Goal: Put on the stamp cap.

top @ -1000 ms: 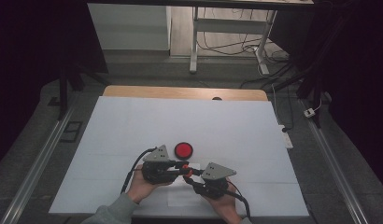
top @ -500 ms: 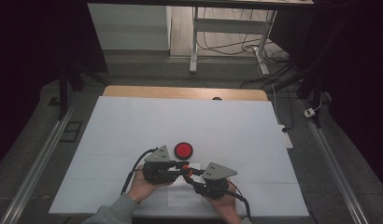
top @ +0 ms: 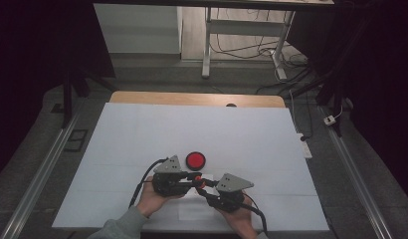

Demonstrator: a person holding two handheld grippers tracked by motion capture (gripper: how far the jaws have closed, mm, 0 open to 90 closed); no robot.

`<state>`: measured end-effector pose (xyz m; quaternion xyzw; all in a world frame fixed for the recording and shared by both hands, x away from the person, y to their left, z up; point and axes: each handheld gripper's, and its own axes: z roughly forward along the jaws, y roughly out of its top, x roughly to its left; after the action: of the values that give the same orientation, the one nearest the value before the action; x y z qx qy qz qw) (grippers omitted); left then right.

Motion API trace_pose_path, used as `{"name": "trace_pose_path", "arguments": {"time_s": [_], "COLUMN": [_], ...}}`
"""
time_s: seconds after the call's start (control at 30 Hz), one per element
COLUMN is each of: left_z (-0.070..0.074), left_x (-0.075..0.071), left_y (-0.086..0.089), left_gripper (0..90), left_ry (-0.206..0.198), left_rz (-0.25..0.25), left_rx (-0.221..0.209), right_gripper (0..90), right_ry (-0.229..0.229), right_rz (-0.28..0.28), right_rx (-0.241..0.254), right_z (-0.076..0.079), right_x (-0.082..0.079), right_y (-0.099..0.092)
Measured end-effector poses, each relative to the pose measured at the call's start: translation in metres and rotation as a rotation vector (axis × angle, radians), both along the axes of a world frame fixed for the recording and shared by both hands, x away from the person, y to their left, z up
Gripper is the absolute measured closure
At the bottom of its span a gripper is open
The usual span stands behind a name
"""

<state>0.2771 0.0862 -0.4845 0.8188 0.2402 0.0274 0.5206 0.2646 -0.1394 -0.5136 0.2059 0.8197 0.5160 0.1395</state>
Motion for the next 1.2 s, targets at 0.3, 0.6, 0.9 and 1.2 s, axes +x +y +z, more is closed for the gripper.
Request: {"name": "trace_pose_path", "arguments": {"time_s": [0.3,0.6,0.9,1.2], "left_z": [-0.0003,-0.0004,-0.0009,-0.0036], "left_x": [0.0,-0.0001,-0.0005,0.0002], "left_y": [-0.0001,0.0,0.0002,0.0004], "left_gripper": [72.5,72.6,72.8,72.9], "left_ry": [0.002,0.006,0.004,0.019], "left_rz": [-0.001,-0.003,-0.008,-0.014], "left_rx": [-0.003,-0.007,-0.013,-0.017], "right_gripper": [64.5,64.6,64.7,64.8], "right_ry": [-0.006,-0.012,-0.019,-0.036], "right_rz": [-0.002,-0.008,-0.014,-0.011], "right_rx": [-0.005,-0.01,-0.017,-0.061], "right_z": [0.0006,0.0015,0.0029,0.0044], "right_x": [-0.0008,-0.0024,-0.004,-0.0057], "right_y": [0.0,0.0004,0.001,0.0026]}}
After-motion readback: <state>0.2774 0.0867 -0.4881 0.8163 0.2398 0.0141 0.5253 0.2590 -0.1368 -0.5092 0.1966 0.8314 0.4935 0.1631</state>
